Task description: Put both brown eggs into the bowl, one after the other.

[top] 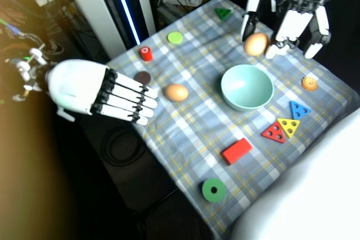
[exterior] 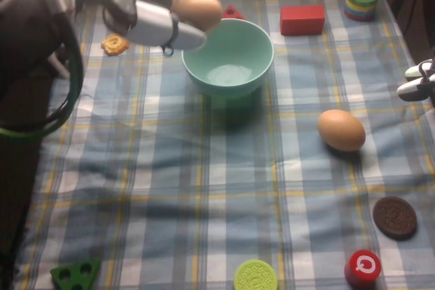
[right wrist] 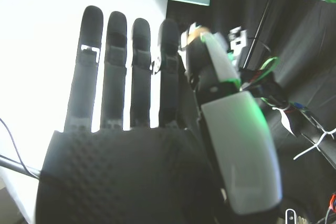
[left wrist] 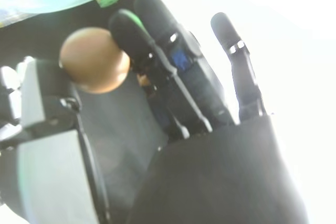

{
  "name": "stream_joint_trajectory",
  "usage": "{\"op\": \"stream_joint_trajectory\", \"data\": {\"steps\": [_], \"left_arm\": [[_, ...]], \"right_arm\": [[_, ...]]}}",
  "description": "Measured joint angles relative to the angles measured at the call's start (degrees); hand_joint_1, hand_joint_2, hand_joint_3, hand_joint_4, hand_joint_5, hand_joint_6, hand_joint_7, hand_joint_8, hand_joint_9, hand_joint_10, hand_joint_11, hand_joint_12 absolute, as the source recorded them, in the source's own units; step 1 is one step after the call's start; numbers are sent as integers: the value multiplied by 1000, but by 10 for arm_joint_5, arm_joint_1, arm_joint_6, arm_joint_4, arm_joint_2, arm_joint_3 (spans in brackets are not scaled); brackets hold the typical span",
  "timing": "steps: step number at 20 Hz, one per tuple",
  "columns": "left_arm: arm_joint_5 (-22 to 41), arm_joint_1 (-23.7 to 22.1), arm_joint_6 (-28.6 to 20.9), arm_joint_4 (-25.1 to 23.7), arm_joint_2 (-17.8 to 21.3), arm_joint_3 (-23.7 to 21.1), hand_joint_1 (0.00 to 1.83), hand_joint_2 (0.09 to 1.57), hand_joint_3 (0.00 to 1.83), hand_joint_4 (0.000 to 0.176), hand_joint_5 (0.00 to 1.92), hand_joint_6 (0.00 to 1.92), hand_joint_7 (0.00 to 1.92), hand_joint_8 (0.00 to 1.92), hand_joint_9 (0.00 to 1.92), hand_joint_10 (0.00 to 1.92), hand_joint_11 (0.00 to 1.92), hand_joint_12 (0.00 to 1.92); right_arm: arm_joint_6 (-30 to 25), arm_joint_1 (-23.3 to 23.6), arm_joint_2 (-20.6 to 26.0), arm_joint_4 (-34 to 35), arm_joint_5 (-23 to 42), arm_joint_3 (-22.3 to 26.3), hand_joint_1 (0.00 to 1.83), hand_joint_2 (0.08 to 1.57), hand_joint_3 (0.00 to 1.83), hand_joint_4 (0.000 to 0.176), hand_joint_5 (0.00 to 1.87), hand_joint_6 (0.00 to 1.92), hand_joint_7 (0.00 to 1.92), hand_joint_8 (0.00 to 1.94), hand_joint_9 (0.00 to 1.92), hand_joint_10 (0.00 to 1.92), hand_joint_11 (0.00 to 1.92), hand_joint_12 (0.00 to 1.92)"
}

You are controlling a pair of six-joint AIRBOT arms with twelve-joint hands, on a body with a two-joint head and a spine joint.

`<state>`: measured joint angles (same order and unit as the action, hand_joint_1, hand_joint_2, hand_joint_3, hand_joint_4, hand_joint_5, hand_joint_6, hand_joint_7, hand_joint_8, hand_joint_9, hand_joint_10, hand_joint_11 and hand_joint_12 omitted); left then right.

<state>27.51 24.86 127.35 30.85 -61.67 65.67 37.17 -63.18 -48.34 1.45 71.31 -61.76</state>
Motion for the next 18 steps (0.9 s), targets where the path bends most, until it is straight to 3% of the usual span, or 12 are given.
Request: {"op": "stream_joint_trajectory", "data": {"steps": [1,3,4,5,6,7,8,9,10,11,12,18], "left_arm": [[-16,-9,1,6,-19,22,1072,1044,3,157,1140,688,1367,180,1332,19,356,995],[-33,-13,0,12,-39,39,1022,1093,6,172,1016,908,1331,72,1268,4,223,1030],[-50,-19,0,13,-53,50,1206,1070,0,0,1048,746,1195,679,1219,2,129,1092],[-58,-20,0,11,-61,54,1210,1114,0,0,945,934,1061,937,1091,0,49,1121],[-68,-21,0,9,-69,60,1050,1169,0,40,873,1124,954,424,885,0,9,927],[-79,-21,0,6,-75,65,1037,1151,2,57,911,1081,1043,168,912,12,76,876],[-87,-21,0,5,-77,68,1000,1138,1,152,923,1058,1095,62,989,22,192,878],[-93,-21,2,4,-80,72,1171,1112,0,49,958,952,1060,760,1054,31,248,923],[-98,-20,19,12,-80,73,1199,1114,4,33,947,967,1021,953,1059,25,229,1012],[-99,-17,40,21,-80,73,1045,1114,1,147,957,995,983,453,1025,8,232,1006],[-101,-13,53,32,-81,73,961,1175,0,170,852,1162,1014,220,996,7,241,1047],[-120,-3,59,39,-81,75,870,1257,1,176,693,1403,794,0,753,0,49,1065]], "right_arm": [[0,0,-2,0,0,-1,773,1327,0,0,723,0,697,0,679,2,451,641],[0,0,-4,-1,0,-3,699,1337,3,0,721,2,698,0,673,1,444,635],[0,0,-5,-2,-1,-4,685,1336,2,0,725,3,701,1,669,0,441,633],[0,0,-5,-2,-1,-4,668,1336,2,0,729,3,700,1,671,1,445,633],[0,0,-5,-2,0,-4,678,1338,1,0,732,3,700,0,672,1,449,634],[0,0,-5,-2,0,-4,680,1338,1,0,733,3,700,1,673,1,452,635],[0,0,-5,-2,-1,-4,674,1338,1,0,726,0,694,0,678,3,462,641],[0,0,-5,-5,-1,-5,672,1343,3,0,723,0,692,0,677,2,460,641],[0,1,-5,-5,0,-5,673,1345,3,0,724,0,693,1,681,4,463,642],[0,1,-5,-4,0,-5,706,1347,2,0,719,1,694,1,690,6,468,655],[0,1,-5,-5,0,-5,713,1349,2,0,711,0,692,0,695,7,477,660],[-1,1,-6,-4,0,-5,737,1351,0,0,688,0,684,0,702,3,495,628]]}}
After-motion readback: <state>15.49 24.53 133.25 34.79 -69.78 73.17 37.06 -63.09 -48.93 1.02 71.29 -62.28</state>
